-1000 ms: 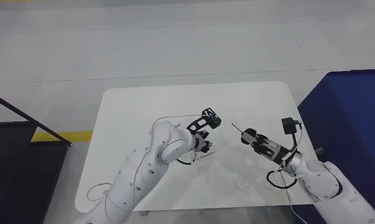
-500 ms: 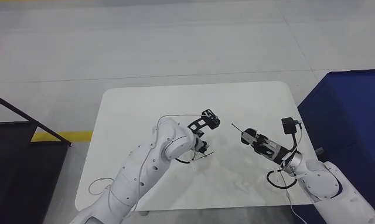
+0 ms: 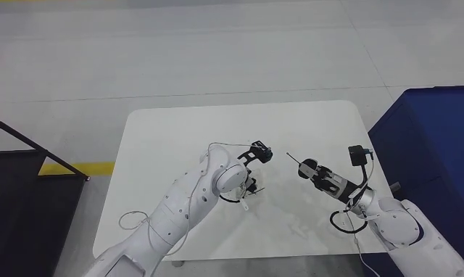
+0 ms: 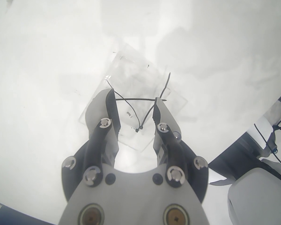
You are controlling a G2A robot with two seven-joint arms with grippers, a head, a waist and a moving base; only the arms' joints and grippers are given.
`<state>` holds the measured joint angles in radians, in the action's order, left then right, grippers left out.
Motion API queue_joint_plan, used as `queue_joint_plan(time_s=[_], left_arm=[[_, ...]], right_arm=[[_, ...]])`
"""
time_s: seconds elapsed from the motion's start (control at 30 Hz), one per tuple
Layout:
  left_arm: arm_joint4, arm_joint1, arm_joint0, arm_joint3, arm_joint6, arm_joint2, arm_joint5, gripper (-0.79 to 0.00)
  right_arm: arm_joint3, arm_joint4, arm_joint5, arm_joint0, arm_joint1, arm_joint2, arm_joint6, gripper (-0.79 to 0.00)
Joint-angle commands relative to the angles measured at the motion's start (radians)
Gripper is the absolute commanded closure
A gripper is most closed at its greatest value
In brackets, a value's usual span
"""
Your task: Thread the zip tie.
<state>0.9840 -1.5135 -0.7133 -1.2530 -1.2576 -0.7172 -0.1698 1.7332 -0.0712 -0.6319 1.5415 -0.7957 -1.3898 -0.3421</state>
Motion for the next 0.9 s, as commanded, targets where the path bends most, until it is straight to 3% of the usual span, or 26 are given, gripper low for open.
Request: queue_joint_plan(time_s=[0.0, 0.43, 0.6, 0.77, 0.87], left_arm=[[-0.003, -0.004, 0.006, 0.016, 0.011, 0.004, 0.005, -0.286], [-0.021, -0.021, 0.036, 0.097, 0.020, 0.018, 0.022, -0.240], [-0.017, -0.018, 0.032, 0.037, 0.024, 0.024, -0.054, -0.274], [0.022, -0.003, 0.017, -0.052, -0.050, 0.030, -0.132, -0.302], [0.022, 0.004, 0.008, -0.060, -0.080, 0.014, -0.123, -0.302]], right_arm=[[0.000, 0.000, 0.000, 0.000, 0.000, 0.000, 0.000, 0.000], [0.000, 0.000, 0.000, 0.000, 0.000, 0.000, 0.000, 0.000], [0.000, 0.000, 0.000, 0.000, 0.000, 0.000, 0.000, 0.000], [0.000, 0.000, 0.000, 0.000, 0.000, 0.000, 0.000, 0.000], [0.000, 0.000, 0.000, 0.000, 0.000, 0.000, 0.000, 0.000]])
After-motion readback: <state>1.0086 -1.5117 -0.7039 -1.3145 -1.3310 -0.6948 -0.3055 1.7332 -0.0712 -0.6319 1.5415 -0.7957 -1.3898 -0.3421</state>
